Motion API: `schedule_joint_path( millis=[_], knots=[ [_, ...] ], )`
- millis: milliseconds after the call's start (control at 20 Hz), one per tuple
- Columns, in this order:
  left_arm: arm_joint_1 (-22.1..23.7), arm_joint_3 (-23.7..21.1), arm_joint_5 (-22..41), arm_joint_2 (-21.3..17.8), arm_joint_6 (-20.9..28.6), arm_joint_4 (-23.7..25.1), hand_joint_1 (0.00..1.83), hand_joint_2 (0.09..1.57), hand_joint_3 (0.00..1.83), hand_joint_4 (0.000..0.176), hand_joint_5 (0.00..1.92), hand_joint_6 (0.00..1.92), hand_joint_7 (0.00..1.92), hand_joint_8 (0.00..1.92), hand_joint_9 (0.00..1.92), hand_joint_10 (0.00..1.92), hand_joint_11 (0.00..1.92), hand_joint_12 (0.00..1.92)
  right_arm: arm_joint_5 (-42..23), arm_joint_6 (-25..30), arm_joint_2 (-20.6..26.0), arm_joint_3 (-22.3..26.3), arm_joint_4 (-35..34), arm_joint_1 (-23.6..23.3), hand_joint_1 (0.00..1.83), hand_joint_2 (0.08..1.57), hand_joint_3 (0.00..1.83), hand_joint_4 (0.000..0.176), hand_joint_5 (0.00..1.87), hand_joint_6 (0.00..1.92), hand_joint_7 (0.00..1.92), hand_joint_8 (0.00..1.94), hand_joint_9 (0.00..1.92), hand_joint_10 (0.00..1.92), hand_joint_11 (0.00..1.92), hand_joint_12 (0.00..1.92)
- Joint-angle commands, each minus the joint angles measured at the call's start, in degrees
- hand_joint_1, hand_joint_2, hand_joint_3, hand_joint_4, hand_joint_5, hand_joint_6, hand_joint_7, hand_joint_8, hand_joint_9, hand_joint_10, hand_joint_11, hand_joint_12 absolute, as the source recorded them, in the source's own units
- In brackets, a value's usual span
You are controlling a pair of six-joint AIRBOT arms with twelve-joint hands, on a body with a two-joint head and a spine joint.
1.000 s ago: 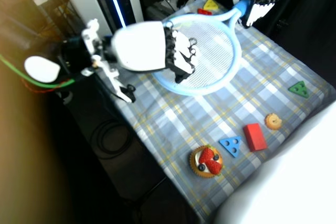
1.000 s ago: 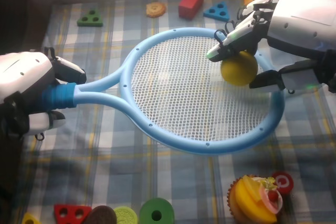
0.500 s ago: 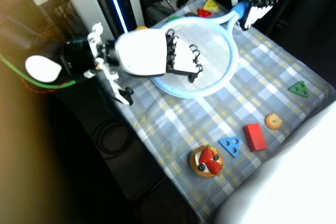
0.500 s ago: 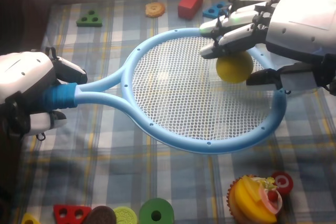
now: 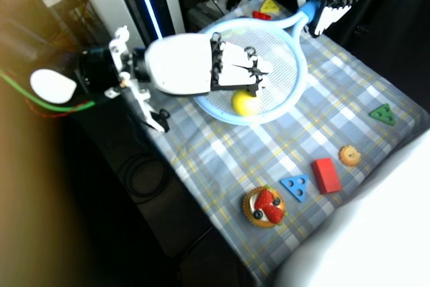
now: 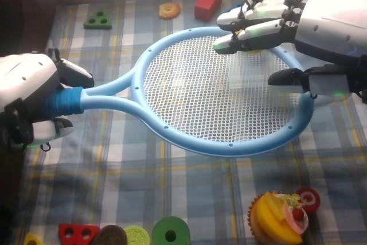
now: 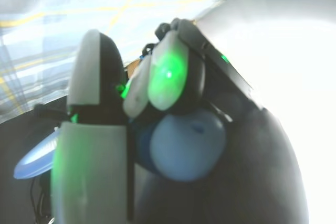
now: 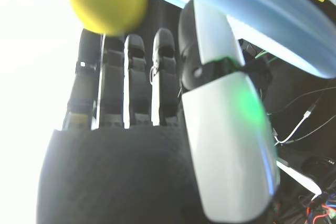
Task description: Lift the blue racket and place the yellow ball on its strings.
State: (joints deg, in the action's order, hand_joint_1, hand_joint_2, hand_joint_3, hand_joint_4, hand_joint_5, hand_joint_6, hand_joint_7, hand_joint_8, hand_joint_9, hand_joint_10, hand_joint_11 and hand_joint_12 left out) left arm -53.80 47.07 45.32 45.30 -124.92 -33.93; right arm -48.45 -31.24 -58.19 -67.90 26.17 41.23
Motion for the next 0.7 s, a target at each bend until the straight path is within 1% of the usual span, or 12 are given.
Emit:
schedule_joint_path(
  millis=[0,50,100,150,200,250,350,500,550,600,650],
  knots=[
    [0.66,-0.03,7.32,-0.56,-0.20,1.07,1.48,1.35,0.01,0.176,0.89,1.92,1.36,1.92,1.61,1.92,1.67,1.92,-7.06,0.17,0.38,0.38,-2.59,-0.86,1.28,1.12,0.00,0.017,0.56,0.00,0.39,0.00,0.42,0.01,0.03,1.11],
    [0.66,-0.13,7.51,-0.62,-0.29,1.08,1.49,1.34,0.01,0.176,0.91,1.92,1.30,1.92,1.55,1.92,1.61,1.92,-7.40,0.17,0.66,0.52,-2.96,-0.54,1.33,1.10,0.00,0.005,0.58,0.01,0.42,0.01,0.42,0.01,0.04,1.10],
    [0.66,-0.13,7.51,-0.62,-0.29,1.08,1.49,1.34,0.01,0.176,0.91,1.92,1.30,1.92,1.55,1.92,1.61,1.92,-7.40,0.17,0.66,0.52,-2.96,-0.54,1.33,1.10,0.00,0.005,0.58,0.01,0.42,0.01,0.42,0.01,0.04,1.10],
    [0.66,-0.24,7.88,-0.84,-0.48,1.11,1.47,1.35,0.01,0.176,0.91,1.92,1.30,1.92,1.55,1.92,1.60,1.92,-9.47,0.17,1.89,1.03,-5.12,1.05,1.33,1.10,0.00,0.003,0.58,0.01,0.42,0.01,0.42,0.00,0.04,1.10],
    [0.66,-0.28,7.91,-0.89,-0.57,1.11,1.48,1.34,0.01,0.176,0.92,1.92,1.33,1.92,1.58,1.92,1.63,1.92,-9.77,0.17,2.04,1.07,-5.46,1.25,1.31,1.11,0.00,0.003,0.58,0.01,0.42,0.01,0.41,0.00,0.04,1.10],
    [0.66,-0.31,7.94,-0.90,-0.78,1.09,1.44,1.36,0.01,0.176,0.90,1.92,1.33,1.92,1.58,1.92,1.64,1.92,-9.92,0.17,2.13,1.12,-5.62,1.39,1.30,1.11,0.00,0.008,0.58,0.00,0.43,0.01,0.43,0.01,0.06,1.10],
    [0.66,-0.32,7.94,-0.90,-1.04,1.01,1.45,1.37,0.01,0.176,0.89,1.92,1.31,1.92,1.58,1.92,1.62,1.92,-10.01,0.17,2.16,1.17,-5.71,1.54,1.28,1.11,0.00,0.018,0.57,0.00,0.42,0.00,0.42,0.00,0.03,1.08],
    [0.66,-0.28,7.87,-0.91,-1.34,0.86,1.46,1.36,0.00,0.176,0.91,1.92,1.30,1.92,1.55,1.92,1.59,1.92,-10.12,0.17,2.19,1.18,-5.87,1.61,1.26,1.13,0.00,0.021,0.57,0.00,0.42,0.00,0.40,0.00,0.01,1.03],
    [0.66,-0.25,7.67,-0.90,-1.67,0.75,1.48,1.34,0.00,0.176,0.87,1.92,1.30,1.92,1.57,1.92,1.62,1.92,-10.35,0.17,2.23,1.18,-6.07,1.65,1.21,1.14,0.01,0.024,0.56,0.00,0.43,0.00,0.40,0.00,0.01,1.02],
    [0.66,-0.17,7.19,-0.84,-2.27,0.51,1.43,1.35,0.00,0.176,0.85,1.92,1.27,1.92,1.56,1.92,1.63,1.92,-10.80,0.16,2.32,1.18,-6.47,1.76,1.12,1.17,0.01,0.017,0.57,0.00,0.44,0.00,0.43,0.01,0.04,1.03],
    [0.68,-0.06,6.69,-0.77,-2.70,0.36,1.42,1.35,0.00,0.176,0.83,1.92,1.26,1.92,1.54,1.92,1.61,1.92,-11.23,0.16,2.42,1.18,-6.82,1.85,1.11,1.18,0.00,0.000,0.58,0.00,0.45,0.00,0.45,0.01,0.02,1.09]
  ],
)
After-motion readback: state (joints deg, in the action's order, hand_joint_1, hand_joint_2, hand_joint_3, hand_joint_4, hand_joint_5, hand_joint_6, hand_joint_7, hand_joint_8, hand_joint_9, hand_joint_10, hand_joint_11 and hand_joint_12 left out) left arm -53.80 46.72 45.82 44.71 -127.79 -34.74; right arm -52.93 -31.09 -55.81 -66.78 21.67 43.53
